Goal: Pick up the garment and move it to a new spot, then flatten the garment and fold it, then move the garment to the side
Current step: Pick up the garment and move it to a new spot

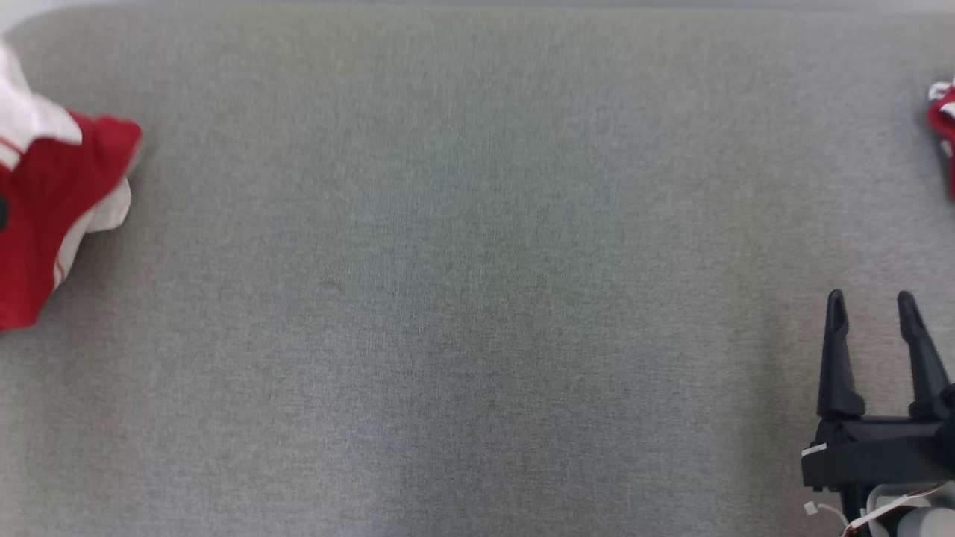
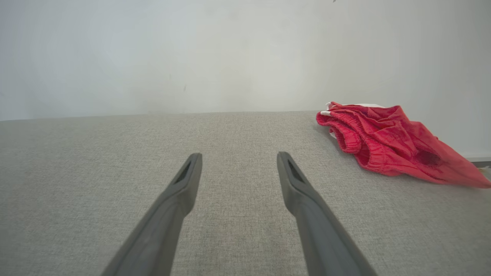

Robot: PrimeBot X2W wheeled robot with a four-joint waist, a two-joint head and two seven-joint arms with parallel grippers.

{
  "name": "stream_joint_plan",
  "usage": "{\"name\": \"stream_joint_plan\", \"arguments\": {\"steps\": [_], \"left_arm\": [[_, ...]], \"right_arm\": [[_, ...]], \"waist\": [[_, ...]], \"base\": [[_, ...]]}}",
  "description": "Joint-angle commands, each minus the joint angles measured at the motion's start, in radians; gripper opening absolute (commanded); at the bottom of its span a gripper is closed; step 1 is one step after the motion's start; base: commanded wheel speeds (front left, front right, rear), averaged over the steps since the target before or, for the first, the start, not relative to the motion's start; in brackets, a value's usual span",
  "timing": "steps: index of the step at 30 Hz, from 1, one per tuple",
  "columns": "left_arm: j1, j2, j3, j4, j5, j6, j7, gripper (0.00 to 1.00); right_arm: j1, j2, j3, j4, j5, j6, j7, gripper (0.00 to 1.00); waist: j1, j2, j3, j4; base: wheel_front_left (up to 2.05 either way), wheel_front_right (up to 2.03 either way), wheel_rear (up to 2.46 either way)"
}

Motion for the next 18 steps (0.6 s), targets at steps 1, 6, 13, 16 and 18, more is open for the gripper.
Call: {"name": "stream_joint_plan", "arguments": {"steps": [1,6,13,16,18], "left_arm": [[-0.022,0.009,-0.007,-0.018,0.010,0.003,-0.009,0.00],[-0.108,-0.016,-0.069,-0.181,0.054,0.003,0.015,0.00],[-0.187,-0.095,-0.131,-0.366,0.054,0.007,0.106,0.00],[-0.212,-0.146,-0.147,-0.407,0.031,0.006,0.136,0.00],[-0.228,-0.172,-0.161,-0.419,0.029,0.009,0.147,0.00]], "right_arm": [[0.010,0.005,0.004,0.010,0.011,-0.003,-0.010,1.00],[0.034,0.014,0.018,0.082,0.040,-0.003,-0.050,1.00],[0.052,0.018,0.036,0.152,0.074,-0.003,-0.086,1.00],[0.061,0.019,0.033,0.172,0.083,-0.003,-0.094,1.00],[0.063,0.020,0.033,0.179,0.088,-0.003,-0.098,1.00]], "waist": [[0.0000,0.0000,-0.071,-0.018],[0.0000,0.0000,-0.152,-0.090],[0.0000,0.0000,-0.201,-0.232],[0.0000,0.0000,-0.209,-0.289],[0.0000,0.0000,-0.208,-0.323]], "base": [[0.00,0.00,0.00],[0.00,0.00,0.00],[0.00,0.00,0.00],[0.00,0.00,0.00],[0.00,0.00,0.00]]}}
